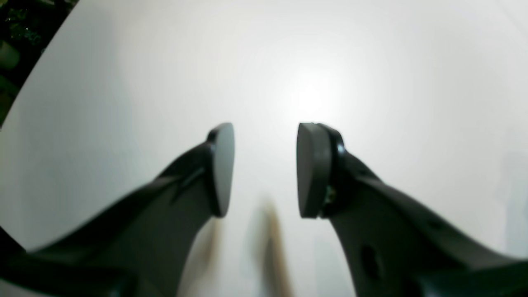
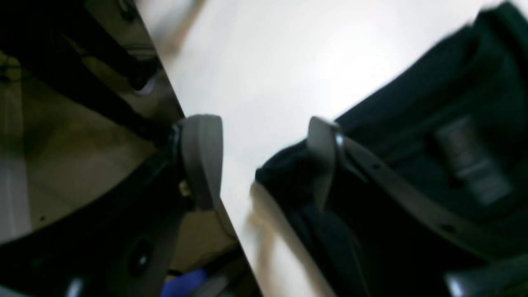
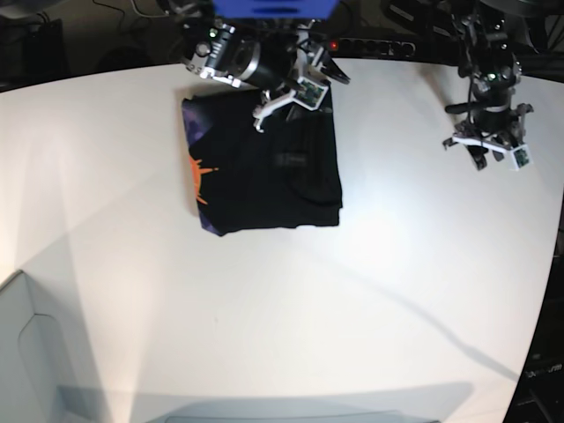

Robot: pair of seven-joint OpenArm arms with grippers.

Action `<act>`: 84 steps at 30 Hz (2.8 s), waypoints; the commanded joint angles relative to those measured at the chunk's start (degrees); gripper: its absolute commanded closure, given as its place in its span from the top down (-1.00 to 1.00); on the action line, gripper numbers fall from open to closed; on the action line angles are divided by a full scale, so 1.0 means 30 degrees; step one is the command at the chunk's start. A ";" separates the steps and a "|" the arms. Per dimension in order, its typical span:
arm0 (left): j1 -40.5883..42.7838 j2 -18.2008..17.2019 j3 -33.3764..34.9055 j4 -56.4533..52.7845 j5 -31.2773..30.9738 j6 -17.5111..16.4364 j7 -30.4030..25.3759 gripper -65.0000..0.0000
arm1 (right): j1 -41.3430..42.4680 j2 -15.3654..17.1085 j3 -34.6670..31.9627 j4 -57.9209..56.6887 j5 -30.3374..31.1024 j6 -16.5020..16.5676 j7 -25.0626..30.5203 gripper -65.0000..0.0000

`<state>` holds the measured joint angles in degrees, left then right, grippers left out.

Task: Fold the T-shirt properly
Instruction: 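Release the left gripper and press the stack edges with the right gripper, then grasp the stack edges with both grippers and rotate it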

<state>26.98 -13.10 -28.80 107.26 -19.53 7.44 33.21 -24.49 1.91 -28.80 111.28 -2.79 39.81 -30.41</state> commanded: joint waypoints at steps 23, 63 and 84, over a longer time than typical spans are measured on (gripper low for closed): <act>0.0310 0.0749 -0.0496 0.1740 0.0077 -0.0005 -0.0360 -0.25 | 0.1350 0.0579 -0.0350 -0.2443 0.0387 0.0063 0.0512 0.02; -0.2415 0.5379 1.1401 -0.0516 0.0107 0.0054 -0.0448 -0.43 | 0.0999 -0.0242 1.1401 0.0370 0.0416 0.0063 0.0336 0.04; -0.0804 0.5203 0.9994 0.0773 0.0107 0.0083 -0.0506 -1.00 | 0.0999 -0.0213 1.1401 0.0370 0.0416 0.0063 0.0336 0.04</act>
<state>24.45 2.37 1.08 108.71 -19.18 7.90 32.73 -21.63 1.13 5.37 111.24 -2.59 39.81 -30.70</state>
